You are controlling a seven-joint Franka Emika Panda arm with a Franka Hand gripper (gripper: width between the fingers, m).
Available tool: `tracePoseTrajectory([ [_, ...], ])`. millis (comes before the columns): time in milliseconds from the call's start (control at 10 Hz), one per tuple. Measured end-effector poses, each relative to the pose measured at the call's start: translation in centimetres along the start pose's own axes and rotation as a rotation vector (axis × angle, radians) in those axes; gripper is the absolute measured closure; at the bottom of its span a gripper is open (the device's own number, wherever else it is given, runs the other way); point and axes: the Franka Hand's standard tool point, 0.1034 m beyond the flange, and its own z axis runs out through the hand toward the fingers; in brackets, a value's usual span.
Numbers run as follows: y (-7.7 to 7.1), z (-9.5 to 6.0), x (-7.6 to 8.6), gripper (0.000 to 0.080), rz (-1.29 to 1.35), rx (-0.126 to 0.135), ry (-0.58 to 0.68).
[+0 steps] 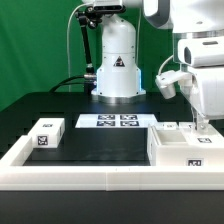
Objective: Assemble cabinet
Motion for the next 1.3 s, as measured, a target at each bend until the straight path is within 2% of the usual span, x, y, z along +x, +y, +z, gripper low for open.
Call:
tracePoseTrajectory([
  [200, 0.28, 0.01, 0.15, 0.0729, -0.006, 0.018, -0.004],
  [600, 0.25, 0.04, 0.05, 0.0726, 0.006, 0.019, -0.005],
  [700, 0.24, 0.05, 0.05, 0.0511, 0.006, 0.019, -0.005],
  [800, 0.24, 0.05, 0.05, 0.0511, 0.006, 0.019, -0.005],
  [900, 0.24, 0.05, 0.04, 0.031, 0.006, 0.02, -0.005],
  [1000, 0.24, 0.06, 0.04, 0.0161, 0.006, 0.02, -0.005],
  [1100, 0.24, 0.06, 0.04, 0.0161, 0.006, 0.02, -0.005],
  [1200, 0.24, 0.06, 0.04, 0.0041, 0.006, 0.02, -0.005],
  [1300, 0.23, 0.06, 0.04, 0.0041, 0.006, 0.02, -0.005],
])
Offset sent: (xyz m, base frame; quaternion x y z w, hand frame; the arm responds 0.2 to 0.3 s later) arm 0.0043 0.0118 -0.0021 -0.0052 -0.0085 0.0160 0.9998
